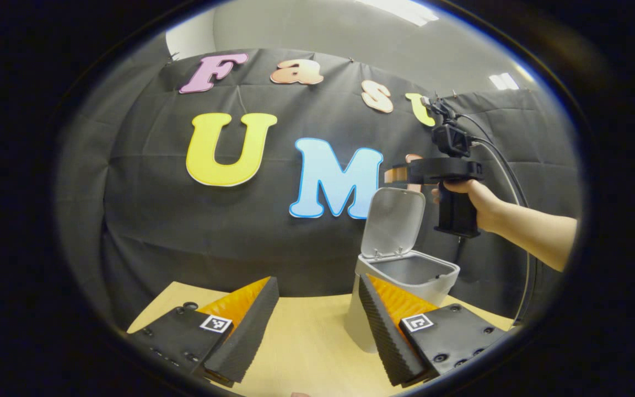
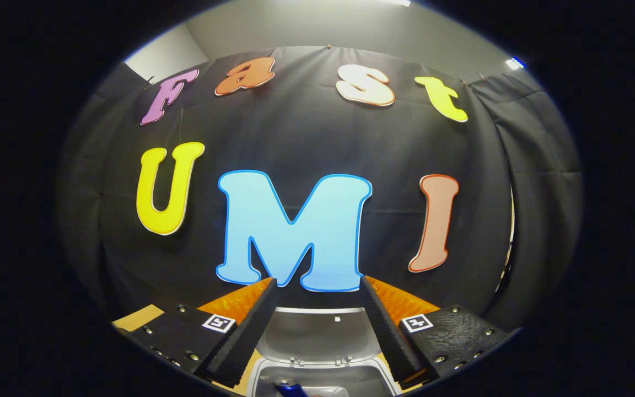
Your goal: Press the lid of the desktop garbage bin to open it, pick up the crumpled paper on the desktop and throw it into the bin, then pick up the pop can on the desktop and drop it into the bin, and finally close the garbage bin lid.
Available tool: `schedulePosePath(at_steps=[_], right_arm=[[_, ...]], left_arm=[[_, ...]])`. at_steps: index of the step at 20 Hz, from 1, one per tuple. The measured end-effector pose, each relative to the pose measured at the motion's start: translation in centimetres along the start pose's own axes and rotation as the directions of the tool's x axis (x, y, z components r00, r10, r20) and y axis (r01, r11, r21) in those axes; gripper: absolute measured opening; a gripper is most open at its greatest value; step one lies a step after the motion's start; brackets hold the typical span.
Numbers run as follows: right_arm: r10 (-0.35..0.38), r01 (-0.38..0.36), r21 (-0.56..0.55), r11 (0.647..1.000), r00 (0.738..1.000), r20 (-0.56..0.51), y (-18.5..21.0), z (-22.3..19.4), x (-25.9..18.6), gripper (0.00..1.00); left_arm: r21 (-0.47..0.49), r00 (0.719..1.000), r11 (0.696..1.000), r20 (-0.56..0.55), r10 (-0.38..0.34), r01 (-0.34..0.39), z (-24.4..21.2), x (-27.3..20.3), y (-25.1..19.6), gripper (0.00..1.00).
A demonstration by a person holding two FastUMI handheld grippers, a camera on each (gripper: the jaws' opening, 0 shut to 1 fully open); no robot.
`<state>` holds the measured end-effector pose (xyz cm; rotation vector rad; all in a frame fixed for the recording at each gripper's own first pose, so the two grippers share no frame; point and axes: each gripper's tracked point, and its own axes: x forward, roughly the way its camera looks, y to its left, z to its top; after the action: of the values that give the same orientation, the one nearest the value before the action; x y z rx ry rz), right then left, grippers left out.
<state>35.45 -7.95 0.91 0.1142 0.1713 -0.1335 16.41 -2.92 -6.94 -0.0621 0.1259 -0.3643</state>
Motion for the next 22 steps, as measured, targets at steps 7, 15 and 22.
schedulePosePath(at_steps=[7, 15, 22], right_arm=[[0.021, -0.017, 0.068, 0.998, 0.999, -0.047, 0.0, -1.0, 0.0, 0.95], [0.006, -0.004, 0.066, 0.998, 0.999, -0.039, -0.1, -3.0, -5.5, 0.95], [0.022, -0.012, 0.069, 0.998, 0.991, -0.135, 0.0, -9.9, -12.0, 0.94]], left_arm=[[-0.017, 1.000, 1.000, 0.001, 0.020, -0.020, -0.1, -0.8, 0.9, 0.94], [-0.022, 0.999, 1.000, 0.036, -0.004, 0.005, 0.2, -3.1, 0.0, 0.95], [-0.027, 0.999, 0.999, 0.042, 0.020, -0.019, -0.9, -6.0, -1.4, 0.95]])
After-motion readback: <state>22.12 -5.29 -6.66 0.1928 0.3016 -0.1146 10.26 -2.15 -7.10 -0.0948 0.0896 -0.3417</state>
